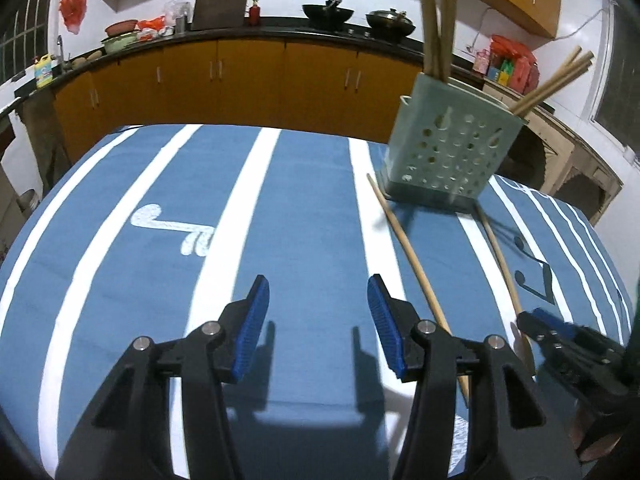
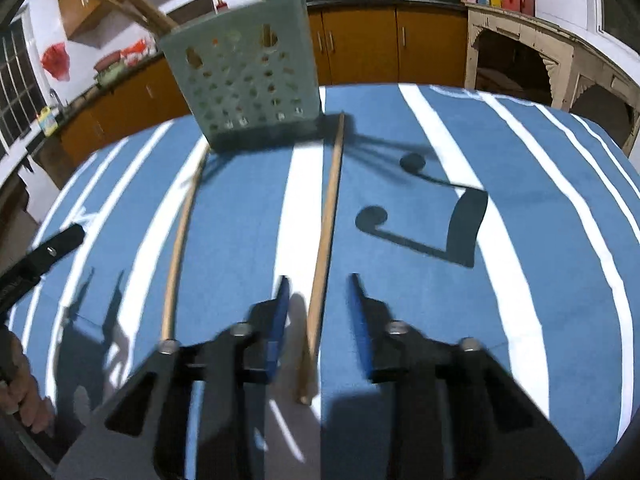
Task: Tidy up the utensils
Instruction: 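Grasp a chopstick with the right tool while the left tool grasps another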
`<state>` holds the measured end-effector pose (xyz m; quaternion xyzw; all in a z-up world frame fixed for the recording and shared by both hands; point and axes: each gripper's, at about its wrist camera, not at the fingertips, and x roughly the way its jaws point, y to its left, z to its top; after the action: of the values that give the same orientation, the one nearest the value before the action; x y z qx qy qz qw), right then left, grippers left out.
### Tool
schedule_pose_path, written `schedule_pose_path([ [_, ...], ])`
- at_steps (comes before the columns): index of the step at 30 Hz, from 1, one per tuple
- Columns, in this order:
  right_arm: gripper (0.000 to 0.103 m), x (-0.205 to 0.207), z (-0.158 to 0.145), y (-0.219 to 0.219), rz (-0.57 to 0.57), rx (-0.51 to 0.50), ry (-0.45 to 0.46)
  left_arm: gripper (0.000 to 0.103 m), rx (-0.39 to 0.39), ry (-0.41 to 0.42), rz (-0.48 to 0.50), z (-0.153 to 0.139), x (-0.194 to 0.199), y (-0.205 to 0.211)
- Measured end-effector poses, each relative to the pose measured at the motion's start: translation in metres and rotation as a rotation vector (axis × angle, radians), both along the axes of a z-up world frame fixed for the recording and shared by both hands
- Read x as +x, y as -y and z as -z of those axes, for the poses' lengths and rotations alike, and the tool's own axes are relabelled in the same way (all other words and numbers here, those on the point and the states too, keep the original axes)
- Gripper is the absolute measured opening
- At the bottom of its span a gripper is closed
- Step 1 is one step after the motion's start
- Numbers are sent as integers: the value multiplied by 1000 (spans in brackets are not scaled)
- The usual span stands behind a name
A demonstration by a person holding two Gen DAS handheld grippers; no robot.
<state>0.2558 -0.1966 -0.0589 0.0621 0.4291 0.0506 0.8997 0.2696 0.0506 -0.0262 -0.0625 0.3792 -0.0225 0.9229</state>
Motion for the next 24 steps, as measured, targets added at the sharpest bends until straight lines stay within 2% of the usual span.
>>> schedule_pose_path([
  [2, 8, -4, 0, 5, 17, -9, 14, 51, -9, -10, 18, 1, 3, 6],
  [6, 8, -3, 1, 21, 50, 28, 9, 51, -4, -26, 48, 4, 8, 22],
  [12, 8, 0, 1, 57, 186, 41, 8, 48, -14, -54, 100, 11, 15, 47],
  [16, 8, -1, 2, 59, 178, 19, 17, 44, -12, -81, 120, 19, 22, 67],
  [20, 8, -1, 2, 57, 170, 7, 21, 43, 30, -109, 122, 29, 29, 89],
  [23, 8, -1, 2, 57, 170, 7, 21, 30, 95, -111, 95, 36, 31, 97],
  [24, 8, -1, 2, 58, 169, 7, 21, 20, 112, -106, 88, 37, 31, 98],
])
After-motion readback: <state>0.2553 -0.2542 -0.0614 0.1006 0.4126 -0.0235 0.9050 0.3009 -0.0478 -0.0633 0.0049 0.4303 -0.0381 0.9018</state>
